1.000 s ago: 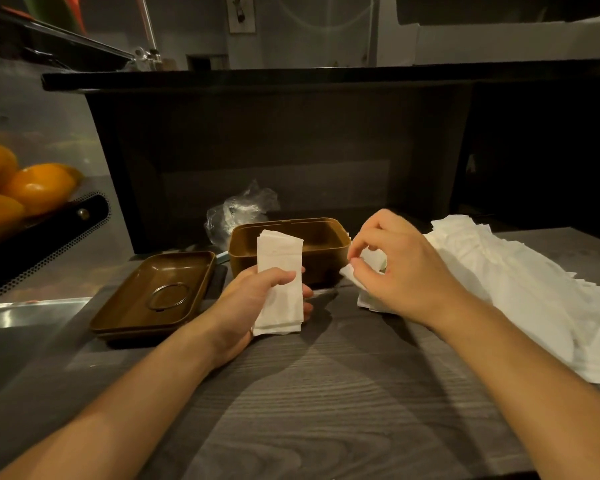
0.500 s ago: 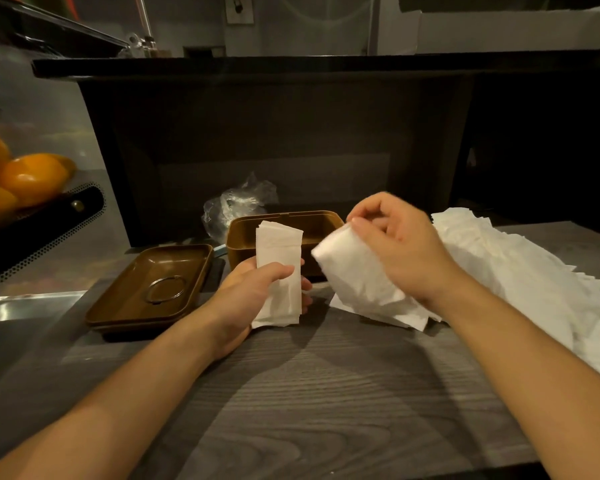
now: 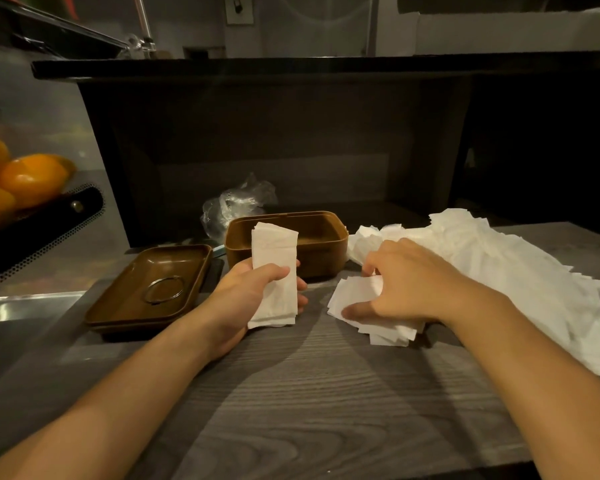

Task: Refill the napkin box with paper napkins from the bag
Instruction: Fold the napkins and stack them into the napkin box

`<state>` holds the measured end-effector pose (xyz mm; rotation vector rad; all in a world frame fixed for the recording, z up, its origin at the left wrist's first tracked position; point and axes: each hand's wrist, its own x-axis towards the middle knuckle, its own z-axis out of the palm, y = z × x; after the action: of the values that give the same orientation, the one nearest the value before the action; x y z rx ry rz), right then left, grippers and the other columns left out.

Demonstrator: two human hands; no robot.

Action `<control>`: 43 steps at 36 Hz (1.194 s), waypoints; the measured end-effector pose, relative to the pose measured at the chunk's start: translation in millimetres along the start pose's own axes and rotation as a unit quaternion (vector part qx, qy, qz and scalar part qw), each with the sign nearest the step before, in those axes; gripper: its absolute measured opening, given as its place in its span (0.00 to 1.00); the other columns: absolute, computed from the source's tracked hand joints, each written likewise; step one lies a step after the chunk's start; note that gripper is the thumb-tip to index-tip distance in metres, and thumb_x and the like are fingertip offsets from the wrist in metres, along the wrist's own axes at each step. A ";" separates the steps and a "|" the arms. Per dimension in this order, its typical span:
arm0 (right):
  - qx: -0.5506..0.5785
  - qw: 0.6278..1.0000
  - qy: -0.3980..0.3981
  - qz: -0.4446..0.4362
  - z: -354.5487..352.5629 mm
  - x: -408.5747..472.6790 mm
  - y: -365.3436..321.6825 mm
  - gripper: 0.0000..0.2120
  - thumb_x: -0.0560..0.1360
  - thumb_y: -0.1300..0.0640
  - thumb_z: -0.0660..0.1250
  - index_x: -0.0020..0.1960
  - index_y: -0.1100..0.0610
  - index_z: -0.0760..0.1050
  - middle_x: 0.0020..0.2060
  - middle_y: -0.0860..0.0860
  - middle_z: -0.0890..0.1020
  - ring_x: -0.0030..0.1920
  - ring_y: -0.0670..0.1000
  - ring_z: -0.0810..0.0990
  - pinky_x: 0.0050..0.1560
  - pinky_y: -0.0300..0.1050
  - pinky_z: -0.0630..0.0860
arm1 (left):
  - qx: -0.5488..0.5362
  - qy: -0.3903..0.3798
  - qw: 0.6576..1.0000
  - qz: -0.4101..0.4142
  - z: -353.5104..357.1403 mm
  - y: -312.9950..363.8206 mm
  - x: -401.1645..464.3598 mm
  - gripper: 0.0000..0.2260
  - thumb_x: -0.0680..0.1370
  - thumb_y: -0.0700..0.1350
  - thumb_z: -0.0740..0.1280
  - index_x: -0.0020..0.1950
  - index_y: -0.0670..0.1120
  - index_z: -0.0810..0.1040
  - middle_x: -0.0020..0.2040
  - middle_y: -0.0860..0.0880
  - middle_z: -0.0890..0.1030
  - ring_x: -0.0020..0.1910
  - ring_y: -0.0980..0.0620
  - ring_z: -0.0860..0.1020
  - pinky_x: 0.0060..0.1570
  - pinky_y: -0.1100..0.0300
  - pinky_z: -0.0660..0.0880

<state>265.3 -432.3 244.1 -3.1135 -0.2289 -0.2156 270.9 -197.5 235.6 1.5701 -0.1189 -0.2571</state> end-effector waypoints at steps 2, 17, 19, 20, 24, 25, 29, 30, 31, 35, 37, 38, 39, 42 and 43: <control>0.038 0.999 -0.002 -0.013 1.4 0.0 -1.7 0.33 0.67 0.25 0.68 0.64 0.44 0.74 0.59 0.44 0.75 0.56 0.47 0.70 0.52 0.44 0.72 | 0.002 0.003 1.000 -0.003 -0.3 -0.4 0.5 0.11 0.83 0.45 0.64 0.64 0.48 0.76 0.49 0.43 0.86 0.48 0.45 0.86 0.54 0.46 0.81; 0.319 0.946 0.022 -0.055 -1.6 3.3 -4.2 0.11 0.74 0.55 0.74 0.50 0.43 0.75 0.46 0.41 0.79 0.49 0.46 0.79 0.46 0.39 0.76 | 0.025 0.000 1.000 0.017 1.5 -1.4 0.9 0.11 0.82 0.45 0.64 0.64 0.49 0.76 0.51 0.44 0.86 0.48 0.46 0.85 0.53 0.49 0.81; 0.373 0.926 0.023 -0.048 -6.8 1.6 -4.5 0.13 0.75 0.57 0.74 0.54 0.42 0.75 0.48 0.42 0.79 0.49 0.47 0.80 0.45 0.39 0.77 | 0.029 0.000 0.999 0.020 2.7 -0.6 -0.1 0.11 0.82 0.45 0.64 0.65 0.49 0.76 0.51 0.44 0.85 0.50 0.46 0.85 0.54 0.48 0.81; 0.407 0.912 0.015 -0.048 -10.8 -0.1 -5.5 0.14 0.75 0.57 0.73 0.55 0.42 0.76 0.49 0.42 0.79 0.50 0.47 0.81 0.44 0.38 0.78 | 0.030 0.001 0.999 0.024 3.4 -0.1 -1.2 0.11 0.82 0.45 0.64 0.65 0.49 0.76 0.51 0.44 0.85 0.50 0.46 0.85 0.54 0.48 0.80; 0.664 0.745 -0.025 -0.053 -23.4 -4.8 -14.3 0.11 0.75 0.63 0.72 0.54 0.50 0.81 0.49 0.47 0.84 0.51 0.48 0.85 0.45 0.43 0.82 | 0.000 0.019 0.999 0.030 4.8 0.6 -2.2 0.06 0.82 0.46 0.64 0.58 0.53 0.76 0.42 0.52 0.86 0.46 0.52 0.85 0.52 0.51 0.79; 0.698 0.715 -0.025 -0.044 -23.1 -4.2 -18.4 0.10 0.75 0.64 0.71 0.53 0.52 0.81 0.48 0.49 0.84 0.51 0.50 0.85 0.46 0.43 0.82 | -0.009 0.026 0.999 0.028 5.1 1.4 -2.8 0.04 0.82 0.47 0.64 0.56 0.54 0.75 0.44 0.52 0.86 0.50 0.50 0.83 0.57 0.48 0.78; 0.720 0.693 -0.035 0.003 -14.1 2.0 -37.2 0.05 0.75 0.63 0.72 0.48 0.55 0.80 0.47 0.52 0.84 0.49 0.52 0.85 0.44 0.42 0.82 | -0.017 0.022 1.000 0.015 8.1 3.3 -8.3 0.13 0.81 0.56 0.63 0.64 0.56 0.73 0.60 0.48 0.81 0.59 0.44 0.81 0.63 0.40 0.76; 0.724 0.689 -0.034 0.009 -12.4 3.3 -39.7 0.05 0.75 0.63 0.73 0.48 0.55 0.80 0.47 0.53 0.84 0.49 0.53 0.85 0.44 0.42 0.81 | -0.021 0.021 0.999 0.019 8.5 3.9 -9.8 0.17 0.80 0.58 0.64 0.67 0.55 0.72 0.61 0.47 0.81 0.59 0.44 0.81 0.62 0.40 0.77; 0.728 0.685 -0.030 0.014 -11.1 4.6 -41.2 0.04 0.75 0.63 0.73 0.48 0.55 0.80 0.47 0.53 0.84 0.49 0.53 0.85 0.44 0.42 0.81 | -0.031 0.019 0.999 0.021 7.7 3.5 -10.0 0.21 0.77 0.61 0.65 0.68 0.55 0.72 0.62 0.47 0.81 0.59 0.43 0.81 0.62 0.39 0.77; 0.699 0.714 0.011 0.039 -5.6 8.6 -47.9 0.05 0.75 0.62 0.73 0.49 0.56 0.79 0.50 0.53 0.83 0.53 0.55 0.84 0.48 0.47 0.84 | -0.073 -0.006 0.996 0.047 4.0 6.3 -9.5 0.19 0.76 0.60 0.65 0.65 0.56 0.75 0.56 0.49 0.85 0.54 0.47 0.84 0.55 0.46 0.82; 0.669 0.742 0.023 0.048 -4.1 11.9 -52.8 0.05 0.75 0.61 0.74 0.49 0.55 0.80 0.50 0.54 0.83 0.54 0.56 0.84 0.54 0.55 0.84 | -0.040 -0.030 0.997 0.056 5.3 6.1 -9.8 0.17 0.74 0.57 0.68 0.62 0.56 0.75 0.51 0.52 0.86 0.51 0.51 0.85 0.49 0.52 0.83; 0.657 0.752 0.025 0.046 -5.2 13.3 -55.1 0.04 0.75 0.60 0.74 0.49 0.54 0.81 0.50 0.54 0.84 0.54 0.56 0.84 0.55 0.57 0.83 | -0.013 -0.032 0.997 0.063 6.3 5.5 -10.6 0.18 0.71 0.55 0.71 0.60 0.57 0.75 0.50 0.54 0.86 0.51 0.53 0.85 0.47 0.55 0.83; 0.648 0.760 0.027 0.040 -7.0 14.7 -56.7 0.04 0.75 0.59 0.74 0.48 0.54 0.81 0.49 0.54 0.84 0.53 0.56 0.84 0.55 0.59 0.83 | 0.010 -0.025 0.997 0.068 6.4 4.4 -10.2 0.19 0.70 0.52 0.73 0.59 0.58 0.75 0.50 0.55 0.86 0.50 0.55 0.85 0.45 0.57 0.82; 0.634 0.771 0.055 0.025 -14.1 20.8 -56.5 0.06 0.76 0.53 0.74 0.52 0.49 0.81 0.50 0.50 0.83 0.53 0.54 0.83 0.53 0.57 0.84 | 0.007 0.022 0.997 0.073 4.8 3.3 -7.3 0.17 0.73 0.43 0.75 0.57 0.57 0.75 0.48 0.57 0.85 0.47 0.56 0.84 0.41 0.59 0.81; 0.630 0.773 0.072 0.033 -16.9 23.3 -55.5 0.06 0.77 0.51 0.73 0.53 0.48 0.79 0.51 0.49 0.83 0.53 0.52 0.83 0.51 0.54 0.84 | -0.005 0.040 0.997 0.071 3.5 3.7 -6.8 0.16 0.73 0.41 0.75 0.55 0.57 0.75 0.49 0.55 0.84 0.48 0.55 0.83 0.43 0.57 0.81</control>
<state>277.8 -374.4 264.1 -1.7399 -0.1522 -0.1804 263.8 -199.3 239.9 1.5519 -0.1657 -0.0843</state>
